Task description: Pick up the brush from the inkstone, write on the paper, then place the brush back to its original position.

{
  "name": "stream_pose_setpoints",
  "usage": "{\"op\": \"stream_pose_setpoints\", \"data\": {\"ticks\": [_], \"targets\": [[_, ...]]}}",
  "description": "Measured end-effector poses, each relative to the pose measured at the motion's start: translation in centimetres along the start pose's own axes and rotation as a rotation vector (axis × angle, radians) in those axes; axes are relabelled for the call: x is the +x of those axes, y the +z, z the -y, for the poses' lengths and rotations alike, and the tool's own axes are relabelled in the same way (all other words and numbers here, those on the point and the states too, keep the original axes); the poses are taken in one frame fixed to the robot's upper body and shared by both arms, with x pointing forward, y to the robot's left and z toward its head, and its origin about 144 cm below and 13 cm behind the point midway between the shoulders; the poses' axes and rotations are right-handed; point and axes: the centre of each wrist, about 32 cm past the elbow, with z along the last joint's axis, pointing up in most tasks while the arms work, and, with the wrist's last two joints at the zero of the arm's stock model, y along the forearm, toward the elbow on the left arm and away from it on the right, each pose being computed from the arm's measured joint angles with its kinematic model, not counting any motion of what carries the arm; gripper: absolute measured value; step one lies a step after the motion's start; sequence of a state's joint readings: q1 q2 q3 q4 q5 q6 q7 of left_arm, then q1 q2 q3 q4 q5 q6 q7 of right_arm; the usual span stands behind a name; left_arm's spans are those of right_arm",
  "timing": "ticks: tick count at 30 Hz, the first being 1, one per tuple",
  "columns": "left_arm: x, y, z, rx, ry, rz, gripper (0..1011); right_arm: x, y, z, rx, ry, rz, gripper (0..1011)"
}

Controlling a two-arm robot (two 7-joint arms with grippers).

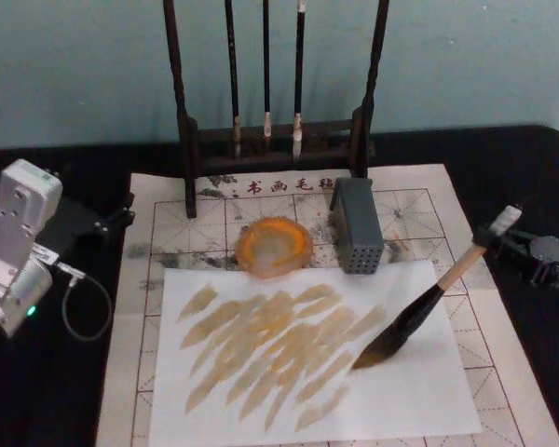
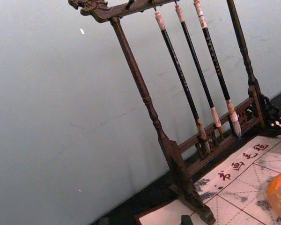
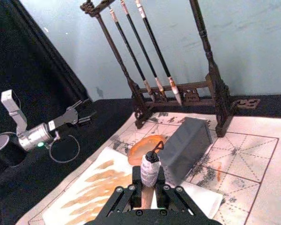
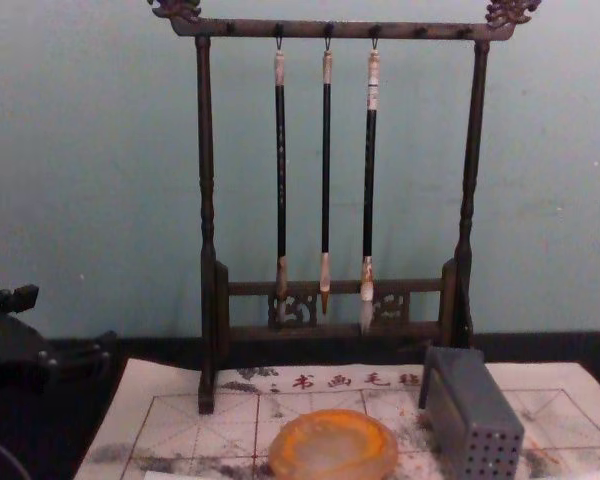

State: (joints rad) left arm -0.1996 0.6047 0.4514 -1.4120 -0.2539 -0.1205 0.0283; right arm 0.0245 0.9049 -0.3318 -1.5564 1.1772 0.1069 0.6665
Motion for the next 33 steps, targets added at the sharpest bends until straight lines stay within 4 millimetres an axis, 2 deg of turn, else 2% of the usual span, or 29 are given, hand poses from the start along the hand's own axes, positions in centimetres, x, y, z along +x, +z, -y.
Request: {"op": "stream_pose_setpoints", "data": {"ticks": [22,33], "targets": [[0.0,0.0,0.0,0.0,0.0,0.0,1001,0.08,0.59,0.91,0.032,-0.049,0.034,181],[0.0,0.0,0.0,0.0,0.0,0.0,1001,0.2,0.42,0.65,0.157,-0.018,0.0,181]]}}
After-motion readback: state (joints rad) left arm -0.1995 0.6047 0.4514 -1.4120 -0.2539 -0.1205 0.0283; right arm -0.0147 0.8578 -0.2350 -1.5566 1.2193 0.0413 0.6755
